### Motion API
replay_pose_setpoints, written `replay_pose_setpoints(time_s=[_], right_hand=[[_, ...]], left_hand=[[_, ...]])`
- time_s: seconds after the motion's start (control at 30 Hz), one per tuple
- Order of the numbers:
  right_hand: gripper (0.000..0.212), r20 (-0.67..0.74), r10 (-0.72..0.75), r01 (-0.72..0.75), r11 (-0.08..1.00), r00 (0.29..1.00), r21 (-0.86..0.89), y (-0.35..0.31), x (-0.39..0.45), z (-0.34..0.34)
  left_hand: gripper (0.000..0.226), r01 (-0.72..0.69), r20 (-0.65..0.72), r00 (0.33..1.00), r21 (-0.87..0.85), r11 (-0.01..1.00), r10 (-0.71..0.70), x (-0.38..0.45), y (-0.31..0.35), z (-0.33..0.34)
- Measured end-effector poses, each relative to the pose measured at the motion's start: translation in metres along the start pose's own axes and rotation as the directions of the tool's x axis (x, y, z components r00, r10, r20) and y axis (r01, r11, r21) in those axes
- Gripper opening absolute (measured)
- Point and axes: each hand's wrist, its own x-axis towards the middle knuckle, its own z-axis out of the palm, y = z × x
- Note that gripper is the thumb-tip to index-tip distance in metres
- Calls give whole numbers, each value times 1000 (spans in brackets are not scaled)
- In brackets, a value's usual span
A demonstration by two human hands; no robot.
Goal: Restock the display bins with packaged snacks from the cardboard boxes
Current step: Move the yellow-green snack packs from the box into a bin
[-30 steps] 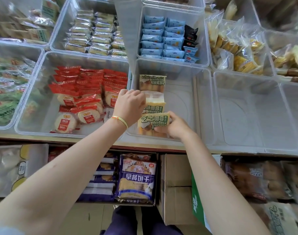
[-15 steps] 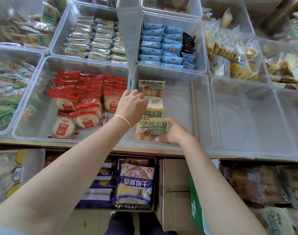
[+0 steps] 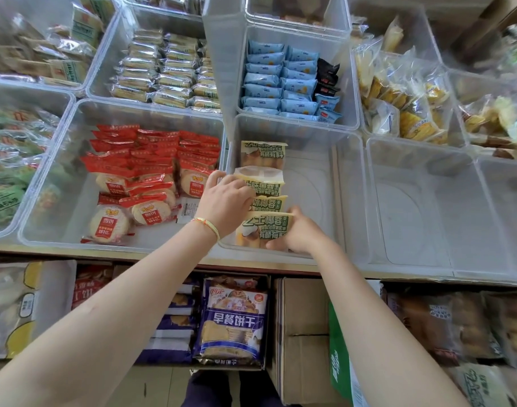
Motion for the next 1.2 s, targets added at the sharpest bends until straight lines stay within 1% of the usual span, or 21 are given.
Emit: replay_pose_setpoints(time_s=[0.07,0.13,0.2,0.27,0.33,0.4,0.47,0.5,0.57,0.6,0.63,0.67,0.7,0.73,0.77,0.8,0.83,0.9,1.03,1.13,1.2], right_hand=[[79,1,5,-5,1000,1000,-3,2,5,1],[89,-32,1,-2,1000,999,-16,4,10,6],[92,-41,11,-13,999,999,-47,2,14,12],[79,0,48,-47,992,999,-117,-3,20,14],[65,56,72,-65,990,996,-123,-9,27,12],[63,81,49,-40,993,995,-109,-15,27,9],[60,123,6,6,995,992,-96,-18,19,1],[57,172,8,3,998,985,-68,-17,13,-6],[50,301,36,-35,999,953,-9,-16,4,-29],[42,316,43,-46,999,948,2,-16,3,-44],[35,270,42,-51,998,962,27,-18,6,-58],[32,158,33,-45,997,987,69,-21,14,-69],[31,1,22,-22,992,1000,124,-25,23,-78],[31,-163,12,17,985,987,173,-31,35,-82],[32,-300,-17,78,978,954,195,-38,47,-84],[36,-384,-61,138,975,921,174,-46,59,-84],[41,-415,-109,181,974,903,139,-53,71,-82],[46,-421,-181,227,972,889,60,-64,91,-76],[35,-435,-196,200,979,879,-37,-68,121,-68],[27,-501,-175,160,984,847,-73,-76,130,-69],[25,-532,-190,164,982,825,-97,-83,130,-71]], left_hand=[[15,-11,-38,999,-73,997,8,1,1,1],[16,-42,-129,991,-159,986,22,-2,5,1],[22,-67,-168,985,-196,978,34,-7,9,2],[30,-60,-98,994,-156,986,45,-9,10,1],[43,-33,58,998,-88,996,38,-6,9,-3],[63,-15,185,983,-26,1000,19,2,7,-7],[74,-38,230,973,31,999,29,8,6,-10],[76,-52,247,968,59,997,36,9,5,-10],[74,-70,270,962,100,993,40,11,3,-7],[73,-70,279,960,113,991,36,12,2,-7],[73,-70,289,957,122,990,32,13,2,-6],[74,-72,297,954,130,989,31,13,2,-6],[75,-79,301,953,137,987,34,13,2,-6],[76,-86,300,953,147,985,39,13,3,-5],[77,-93,298,953,158,983,43,13,3,-5],[78,-99,299,953,170,980,44,13,4,-4],[79,-103,300,953,185,977,44,13,4,-4],[79,-116,312,949,211,971,45,14,5,-4],[72,-136,373,927,252,958,33,15,7,-6],[72,-135,397,917,269,954,18,15,8,-6],[73,-135,404,915,273,953,14,16,8,-6]])
